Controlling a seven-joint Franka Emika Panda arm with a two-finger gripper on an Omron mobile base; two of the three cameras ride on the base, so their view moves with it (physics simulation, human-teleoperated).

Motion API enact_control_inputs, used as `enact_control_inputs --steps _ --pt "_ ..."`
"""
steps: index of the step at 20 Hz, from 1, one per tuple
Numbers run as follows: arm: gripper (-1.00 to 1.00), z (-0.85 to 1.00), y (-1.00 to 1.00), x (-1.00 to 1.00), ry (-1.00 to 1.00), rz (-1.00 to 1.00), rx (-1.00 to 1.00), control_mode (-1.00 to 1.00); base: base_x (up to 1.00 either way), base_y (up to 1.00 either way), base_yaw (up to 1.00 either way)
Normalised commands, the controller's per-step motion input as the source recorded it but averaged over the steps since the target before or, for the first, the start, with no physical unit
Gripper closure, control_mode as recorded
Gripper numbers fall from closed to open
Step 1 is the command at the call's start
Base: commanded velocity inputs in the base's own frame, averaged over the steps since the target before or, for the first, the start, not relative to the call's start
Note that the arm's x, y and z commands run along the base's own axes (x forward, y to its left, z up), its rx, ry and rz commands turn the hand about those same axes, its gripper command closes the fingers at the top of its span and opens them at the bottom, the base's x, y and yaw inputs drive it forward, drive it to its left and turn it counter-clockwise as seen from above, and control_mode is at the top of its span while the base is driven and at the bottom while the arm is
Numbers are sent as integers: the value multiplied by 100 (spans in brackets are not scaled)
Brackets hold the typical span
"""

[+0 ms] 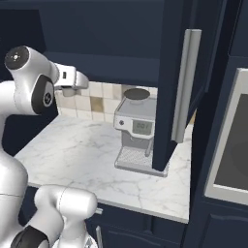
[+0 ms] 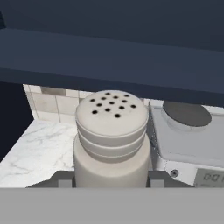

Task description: Move the shaker and mustard from the cabinet to the dining counter.

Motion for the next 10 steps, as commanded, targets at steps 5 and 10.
enact_control_inputs --steps 5,10 --pt "100 -21 -4 -59 6 0 0 -100 0 0 0" --pt "100 -16 0 -38 7 0 0 -100 0 0 0"
